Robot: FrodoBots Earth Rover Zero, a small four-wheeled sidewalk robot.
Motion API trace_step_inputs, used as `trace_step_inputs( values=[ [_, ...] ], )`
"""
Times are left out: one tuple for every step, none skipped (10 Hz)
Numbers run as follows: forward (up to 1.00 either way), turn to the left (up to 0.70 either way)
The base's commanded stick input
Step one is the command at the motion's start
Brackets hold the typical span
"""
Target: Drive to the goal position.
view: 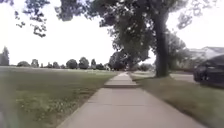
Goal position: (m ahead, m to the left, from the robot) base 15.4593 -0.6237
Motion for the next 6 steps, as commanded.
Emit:
trace_step_inputs(
  values=[
    [1.00, 0.00],
    [1.00, 0.00],
    [1.00, 0.00],
    [1.00, 0.00],
    [1.00, 0.00],
    [1.00, 0.00]
  ],
)
